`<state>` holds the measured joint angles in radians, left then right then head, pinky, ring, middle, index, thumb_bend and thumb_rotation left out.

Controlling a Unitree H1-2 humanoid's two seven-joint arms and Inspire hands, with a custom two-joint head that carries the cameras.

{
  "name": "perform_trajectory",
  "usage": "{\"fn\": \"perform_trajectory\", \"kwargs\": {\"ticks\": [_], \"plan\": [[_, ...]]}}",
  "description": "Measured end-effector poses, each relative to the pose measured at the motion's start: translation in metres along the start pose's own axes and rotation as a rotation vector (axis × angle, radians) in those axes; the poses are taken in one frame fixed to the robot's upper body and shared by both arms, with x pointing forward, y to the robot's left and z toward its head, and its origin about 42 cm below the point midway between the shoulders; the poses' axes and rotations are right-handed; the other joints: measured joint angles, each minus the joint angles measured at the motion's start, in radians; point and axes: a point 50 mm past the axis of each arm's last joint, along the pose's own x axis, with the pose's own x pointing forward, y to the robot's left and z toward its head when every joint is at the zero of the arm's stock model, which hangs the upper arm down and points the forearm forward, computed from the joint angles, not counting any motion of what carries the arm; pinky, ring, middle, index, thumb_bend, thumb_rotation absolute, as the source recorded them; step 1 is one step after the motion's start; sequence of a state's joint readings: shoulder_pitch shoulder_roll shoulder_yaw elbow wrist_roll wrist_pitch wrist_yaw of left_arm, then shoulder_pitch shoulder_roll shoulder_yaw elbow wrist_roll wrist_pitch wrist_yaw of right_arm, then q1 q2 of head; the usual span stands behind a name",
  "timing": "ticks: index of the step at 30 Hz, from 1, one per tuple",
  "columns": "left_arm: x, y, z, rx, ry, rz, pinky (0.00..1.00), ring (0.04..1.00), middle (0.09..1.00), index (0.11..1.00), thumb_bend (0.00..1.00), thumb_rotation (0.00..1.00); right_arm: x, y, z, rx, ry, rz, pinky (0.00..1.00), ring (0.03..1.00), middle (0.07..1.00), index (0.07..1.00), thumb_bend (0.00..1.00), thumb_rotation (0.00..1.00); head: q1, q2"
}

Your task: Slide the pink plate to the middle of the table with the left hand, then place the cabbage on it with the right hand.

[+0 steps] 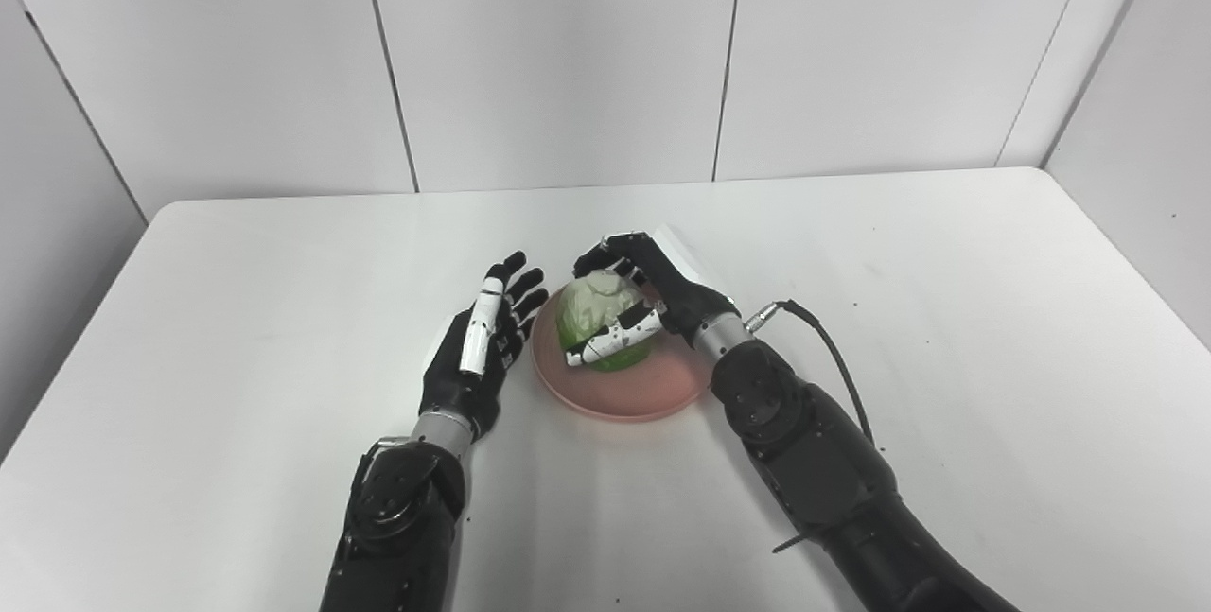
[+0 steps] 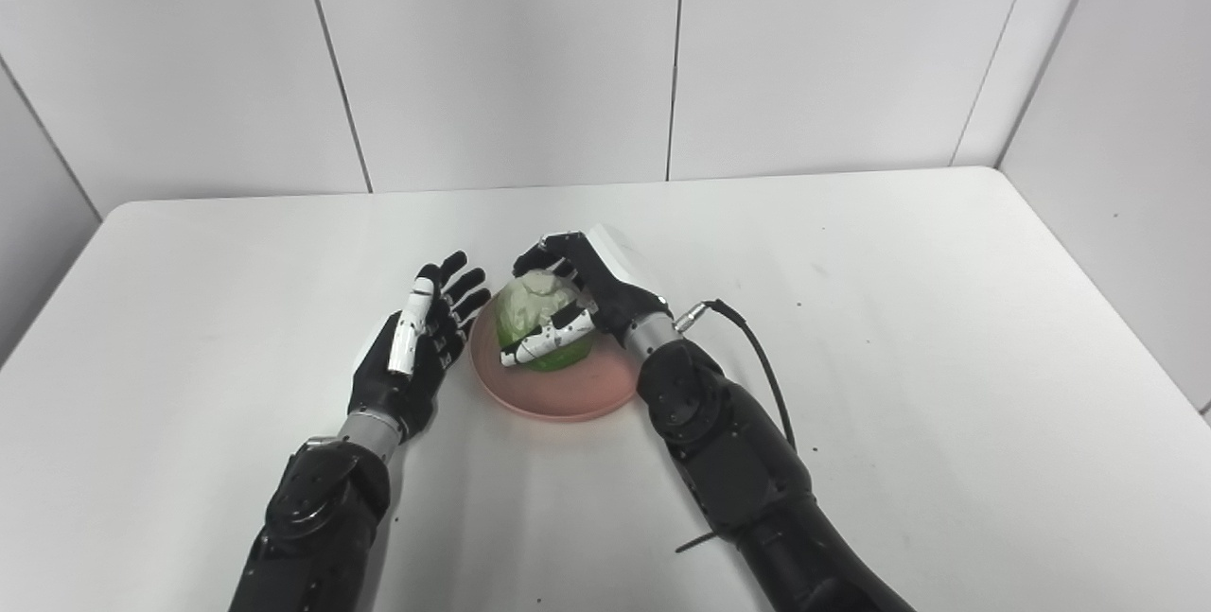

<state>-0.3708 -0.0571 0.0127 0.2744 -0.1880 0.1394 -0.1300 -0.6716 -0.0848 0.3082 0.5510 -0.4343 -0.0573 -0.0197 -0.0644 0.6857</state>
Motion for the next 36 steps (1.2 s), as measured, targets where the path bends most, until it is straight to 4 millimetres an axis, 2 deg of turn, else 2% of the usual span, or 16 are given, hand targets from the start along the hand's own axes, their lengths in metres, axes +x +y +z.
{"fn": "perform_trajectory", "kwargs": {"ticks": [5,12,13,14,16,20,21,23,28,29,30,33,36], "plan": [[0.0,0.0,0.0,0.001,0.0,0.0,0.92,0.921,0.928,0.927,0.47,1.0,-0.003,0.002,-0.001,0.001,-0.005,0.002,0.4,0.398,0.488,0.531,0.51,0.0,0.0,0.0],[0.0,0.0,0.0,0.001,-0.001,-0.001,0.9,0.918,0.927,0.924,0.47,1.0,-0.016,0.001,0.0,0.002,-0.031,0.006,0.47,0.415,0.501,0.543,0.51,0.0,-0.002,0.0],[0.0,0.0,0.0,0.001,-0.001,-0.001,0.9,0.92,0.928,0.925,0.47,1.0,-0.019,0.001,0.001,0.0,-0.037,0.013,0.54,0.537,0.591,0.632,0.72,0.02,-0.003,0.0],[0.0,0.0,0.0,0.001,-0.001,-0.001,0.9,0.92,0.928,0.926,0.47,1.0,-0.022,0.0,0.0,-0.002,-0.042,0.017,0.56,0.578,0.622,0.662,0.79,0.03,-0.003,0.0],[0.0,0.0,0.001,0.001,0.0,-0.001,0.89,0.923,0.928,0.926,0.47,1.0,-0.026,-0.002,0.001,-0.007,-0.053,0.025,0.63,0.678,0.712,0.743,0.86,0.09,-0.003,0.0],[0.0,0.0,0.001,0.003,0.001,-0.004,0.91,0.927,0.934,0.933,0.48,1.0,-0.032,-0.009,0.004,-0.042,-0.078,0.059,0.8,0.884,0.931,0.967,0.98,0.33,-0.005,0.0],[0.0,0.0,0.001,0.004,0.001,-0.004,0.91,0.927,0.933,0.933,0.48,1.0,-0.033,-0.011,0.006,-0.046,-0.088,0.064,0.81,0.892,0.941,0.973,0.99,0.34,-0.005,0.0],[0.0,0.0,0.001,0.003,0.004,-0.005,0.91,0.926,0.934,0.934,0.47,1.0,-0.035,-0.015,0.01,-0.05,-0.102,0.063,0.85,0.958,0.988,0.995,1.0,0.47,-0.005,-0.002],[0.0,-0.001,0.002,0.002,0.008,-0.006,0.91,0.926,0.935,0.938,0.47,1.0,-0.04,-0.018,0.019,-0.053,-0.137,0.058,0.9,1.0,1.0,1.0,1.0,0.68,-0.006,-0.006],[0.0,-0.001,0.002,0.002,0.007,-0.006,0.91,0.927,0.935,0.938,0.47,1.0,-0.042,-0.018,0.018,-0.051,-0.136,0.054,0.9,1.0,1.0,1.0,1.0,0.68,-0.006,-0.006],[0.0,-0.001,0.002,0.002,0.007,-0.007,0.91,0.929,0.935,0.936,0.46,1.0,-0.044,-0.018,0.017,-0.047,-0.136,0.049,0.92,1.0,1.0,1.0,1.0,0.75,-0.006,-0.009],[0.0,-0.001,0.002,-0.001,0.007,-0.008,0.9,0.923,0.93,0.927,0.46,1.0,-0.05,-0.019,0.011,-0.014,-0.114,-0.002,0.93,1.0,1.0,1.0,1.0,0.82,-0.008,-0.014],[0.0,0.0,0.002,-0.001,0.005,-0.005,0.91,0.918,0.925,0.922,0.47,1.0,-0.058,-0.019,0.003,0.024,-0.087,-0.069,0.93,1.0,1.0,1.0,1.0,0.93,-0.011,-0.018]]}}
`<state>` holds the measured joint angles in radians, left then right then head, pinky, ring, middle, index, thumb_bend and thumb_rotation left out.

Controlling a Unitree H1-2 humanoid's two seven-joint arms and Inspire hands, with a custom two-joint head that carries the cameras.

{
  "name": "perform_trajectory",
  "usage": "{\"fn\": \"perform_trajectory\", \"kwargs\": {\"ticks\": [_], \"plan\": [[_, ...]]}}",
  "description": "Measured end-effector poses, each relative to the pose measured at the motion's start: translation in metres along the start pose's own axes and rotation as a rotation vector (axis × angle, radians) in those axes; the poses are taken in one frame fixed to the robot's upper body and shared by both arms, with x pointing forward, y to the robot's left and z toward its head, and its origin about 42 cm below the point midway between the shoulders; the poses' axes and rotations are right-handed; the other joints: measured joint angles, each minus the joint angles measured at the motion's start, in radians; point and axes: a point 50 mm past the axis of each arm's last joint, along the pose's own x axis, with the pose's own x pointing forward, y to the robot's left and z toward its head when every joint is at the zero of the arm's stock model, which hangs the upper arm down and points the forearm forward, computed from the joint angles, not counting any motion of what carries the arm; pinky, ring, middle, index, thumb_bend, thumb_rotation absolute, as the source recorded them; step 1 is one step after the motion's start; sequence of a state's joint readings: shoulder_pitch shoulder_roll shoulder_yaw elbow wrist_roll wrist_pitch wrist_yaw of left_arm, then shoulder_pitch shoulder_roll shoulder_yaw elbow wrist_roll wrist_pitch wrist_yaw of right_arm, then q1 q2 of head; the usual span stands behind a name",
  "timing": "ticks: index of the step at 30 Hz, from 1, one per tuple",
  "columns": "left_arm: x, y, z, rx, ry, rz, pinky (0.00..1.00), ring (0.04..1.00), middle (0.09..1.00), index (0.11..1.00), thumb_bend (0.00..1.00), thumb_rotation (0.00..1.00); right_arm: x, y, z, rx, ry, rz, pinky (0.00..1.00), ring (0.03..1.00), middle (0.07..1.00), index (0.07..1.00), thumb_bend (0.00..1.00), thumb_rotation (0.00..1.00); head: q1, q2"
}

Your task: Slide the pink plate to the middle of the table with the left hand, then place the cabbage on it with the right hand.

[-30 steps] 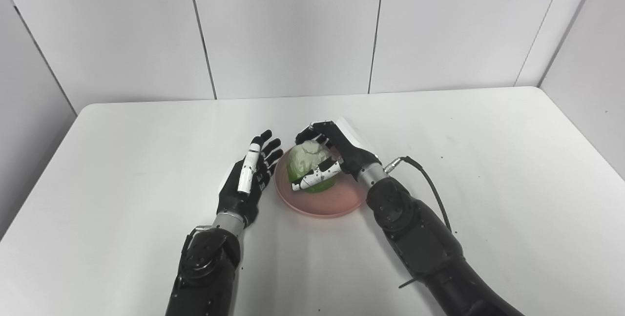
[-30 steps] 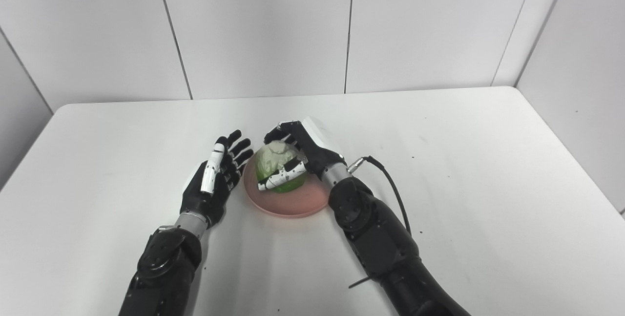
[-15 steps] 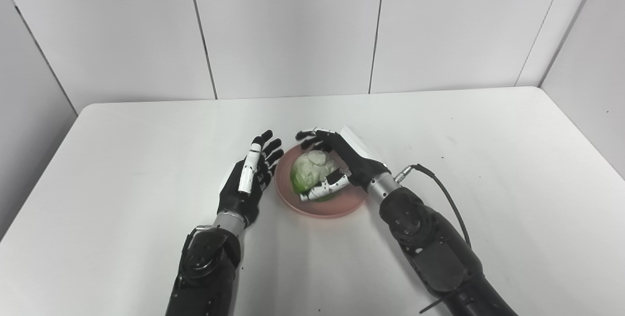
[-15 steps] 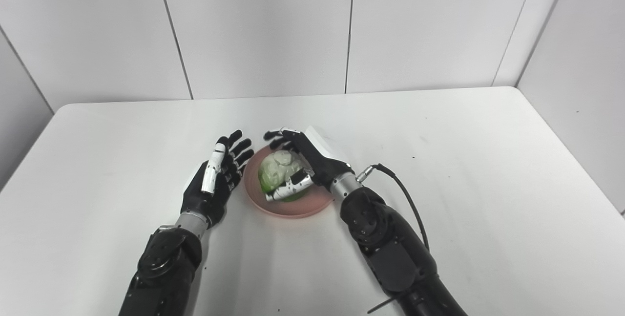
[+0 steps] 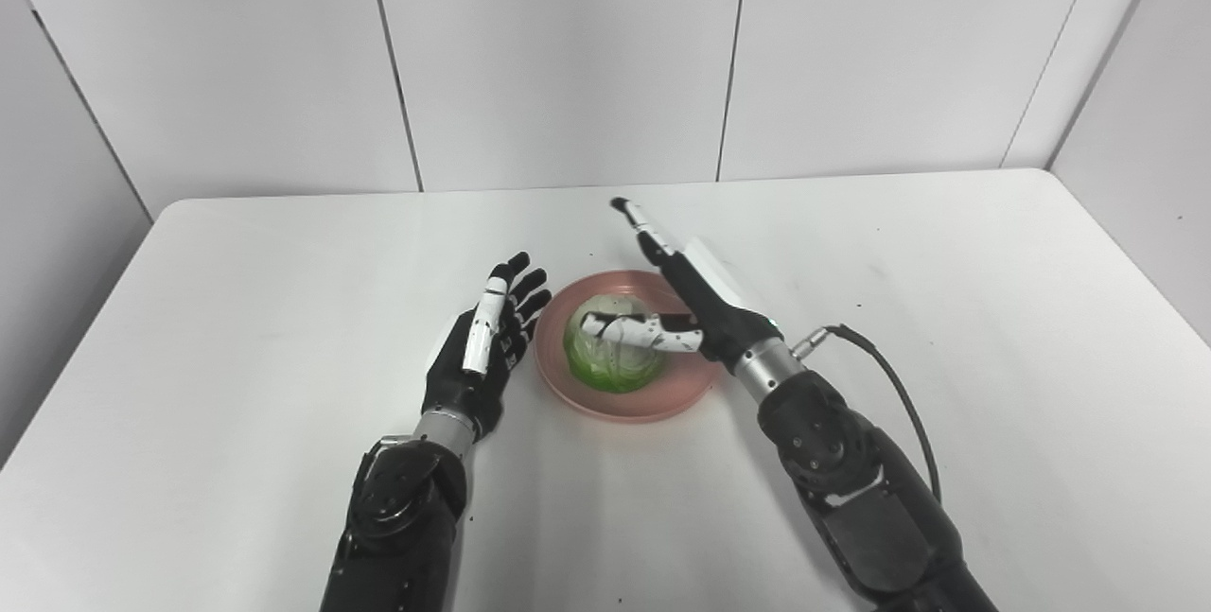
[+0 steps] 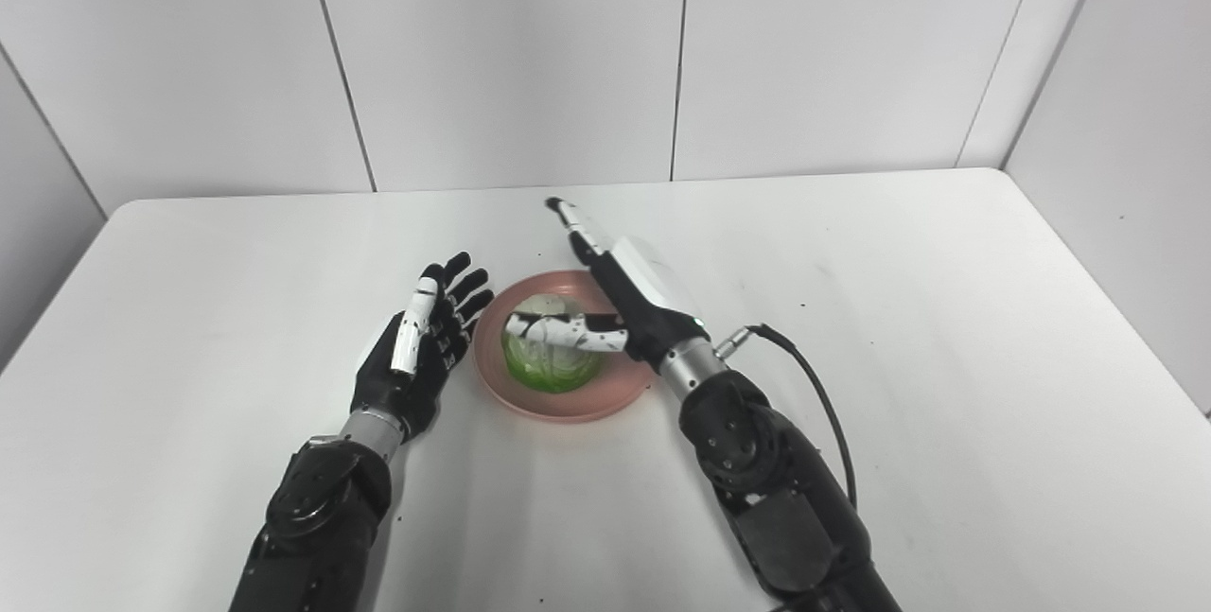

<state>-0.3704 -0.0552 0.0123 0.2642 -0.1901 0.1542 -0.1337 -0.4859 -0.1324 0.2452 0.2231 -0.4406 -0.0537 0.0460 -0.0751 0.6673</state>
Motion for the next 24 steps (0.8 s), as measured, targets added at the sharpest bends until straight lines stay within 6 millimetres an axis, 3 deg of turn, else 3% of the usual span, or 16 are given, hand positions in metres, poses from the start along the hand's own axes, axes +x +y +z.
{"fn": "perform_trajectory", "kwargs": {"ticks": [4,8,11,13,19,24], "plan": [[-0.001,0.0,-0.001,0.004,-0.006,0.002,0.94,0.921,0.927,0.929,0.48,1.0,-0.013,-0.001,-0.005,0.056,0.021,-0.1,0.96,1.0,1.0,1.0,0.98,1.0,-0.002,-0.008],[-0.004,0.002,-0.002,0.024,-0.012,0.007,0.96,0.926,0.932,0.935,0.48,1.0,-0.027,-0.006,-0.008,0.187,0.044,-0.219,1.0,1.0,1.0,1.0,0.86,1.0,-0.005,-0.017],[-0.007,0.004,-0.003,0.034,-0.021,0.013,0.95,0.924,0.931,0.936,0.47,1.0,-0.038,-0.006,-0.017,0.346,0.082,-0.282,1.0,1.0,1.0,1.0,0.7,1.0,-0.009,-0.032],[-0.01,0.005,-0.005,0.051,-0.035,0.023,0.96,0.93,0.936,0.937,0.46,1.0,-0.047,-0.004,-0.025,0.423,0.117,-0.297,1.0,1.0,1.0,1.0,0.47,1.0,-0.008,-0.04],[-0.02,0.008,-0.011,0.084,-0.094,0.082,0.97,0.948,0.95,0.952,0.45,1.0,-0.069,0.001,-0.044,0.523,0.198,-0.319,0.99,0.995,1.0,1.0,0.3,1.0,0.006,-0.054],[-0.025,0.01,-0.014,0.091,-0.112,0.09,0.98,0.954,0.949,0.951,0.45,1.0,-0.071,0.004,-0.047,0.554,0.215,-0.337,0.97,0.991,0.995,1.0,0.22,1.0,0.011,-0.06]]}}
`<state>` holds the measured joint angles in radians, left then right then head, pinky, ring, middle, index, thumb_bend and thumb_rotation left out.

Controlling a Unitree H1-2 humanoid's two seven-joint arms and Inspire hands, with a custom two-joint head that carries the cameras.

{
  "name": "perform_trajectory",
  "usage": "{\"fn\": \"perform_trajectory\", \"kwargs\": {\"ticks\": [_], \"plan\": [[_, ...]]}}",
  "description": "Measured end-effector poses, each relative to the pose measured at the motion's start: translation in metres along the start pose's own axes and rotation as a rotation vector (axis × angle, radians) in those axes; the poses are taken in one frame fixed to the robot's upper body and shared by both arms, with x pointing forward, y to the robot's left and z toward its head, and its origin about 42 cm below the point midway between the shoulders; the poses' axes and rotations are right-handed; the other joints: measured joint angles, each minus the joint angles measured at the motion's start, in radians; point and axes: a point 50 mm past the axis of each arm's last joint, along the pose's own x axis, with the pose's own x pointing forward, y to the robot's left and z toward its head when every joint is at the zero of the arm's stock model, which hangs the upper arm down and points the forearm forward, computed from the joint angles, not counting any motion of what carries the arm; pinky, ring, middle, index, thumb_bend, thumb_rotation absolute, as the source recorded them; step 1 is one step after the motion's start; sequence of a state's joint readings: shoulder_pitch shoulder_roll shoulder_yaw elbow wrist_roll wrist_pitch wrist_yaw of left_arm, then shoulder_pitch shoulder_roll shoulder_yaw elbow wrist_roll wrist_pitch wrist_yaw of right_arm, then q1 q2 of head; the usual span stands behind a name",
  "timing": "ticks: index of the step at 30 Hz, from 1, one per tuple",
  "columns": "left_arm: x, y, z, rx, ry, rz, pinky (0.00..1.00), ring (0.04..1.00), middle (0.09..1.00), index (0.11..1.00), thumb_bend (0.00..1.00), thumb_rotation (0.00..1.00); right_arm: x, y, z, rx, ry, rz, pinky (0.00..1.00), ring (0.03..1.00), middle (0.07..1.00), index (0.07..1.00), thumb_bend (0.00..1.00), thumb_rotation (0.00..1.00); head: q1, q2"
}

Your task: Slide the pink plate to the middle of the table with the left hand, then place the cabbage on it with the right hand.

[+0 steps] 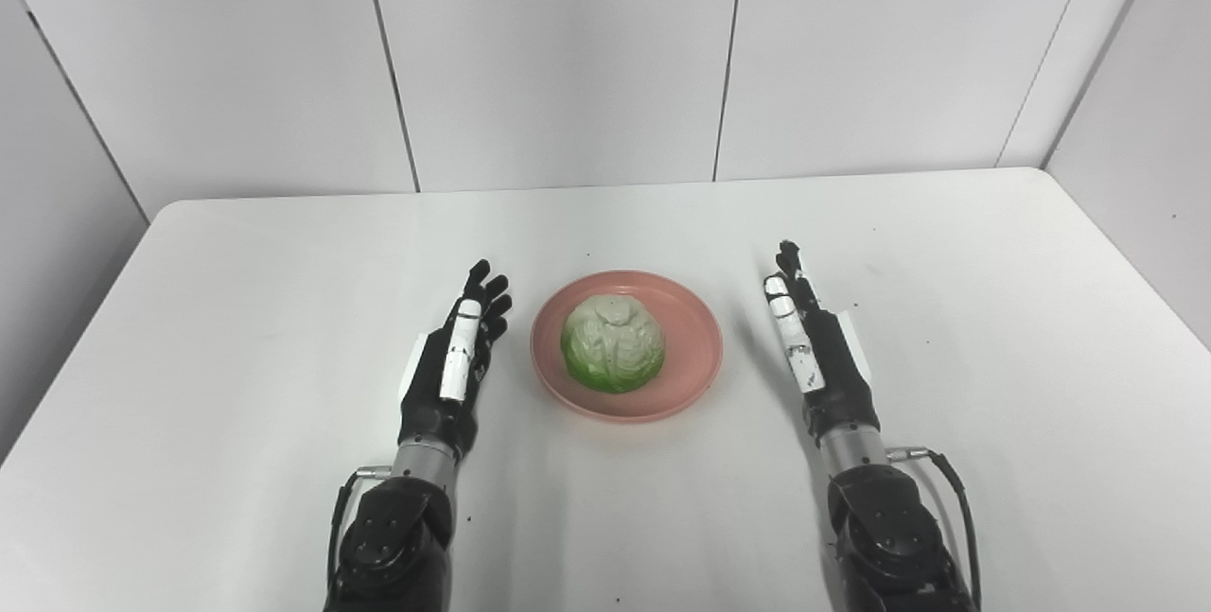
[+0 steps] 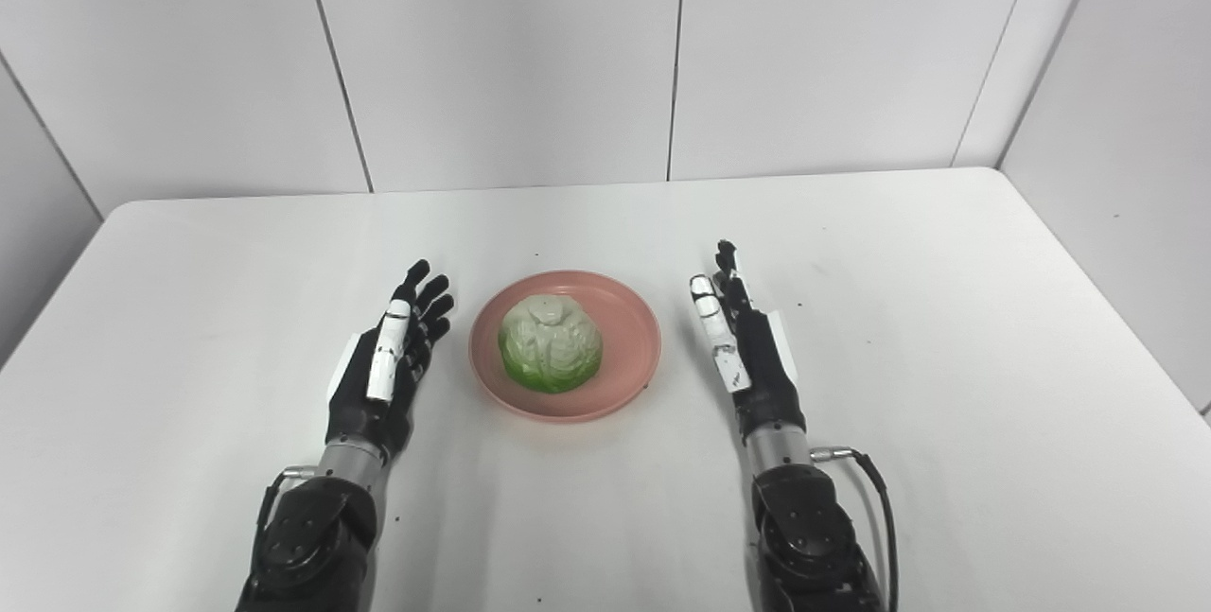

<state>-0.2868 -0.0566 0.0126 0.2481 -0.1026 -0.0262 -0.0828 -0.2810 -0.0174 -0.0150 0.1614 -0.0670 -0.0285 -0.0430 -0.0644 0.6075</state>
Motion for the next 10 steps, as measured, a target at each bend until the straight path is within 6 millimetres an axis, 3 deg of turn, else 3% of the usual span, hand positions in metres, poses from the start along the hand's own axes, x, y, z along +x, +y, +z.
{"fn": "perform_trajectory", "kwargs": {"ticks": [10], "plan": [[-0.0009,0.0008,-0.0017,0.003,-0.008,0.001,0.95,0.943,0.944,0.945,0.45,1.0,-0.0012,0.0064,-0.0076,0.012,0.028,0.006,1.0,1.0,0.996,1.0,0.22,1.0,-0.002,-0.003]]}}
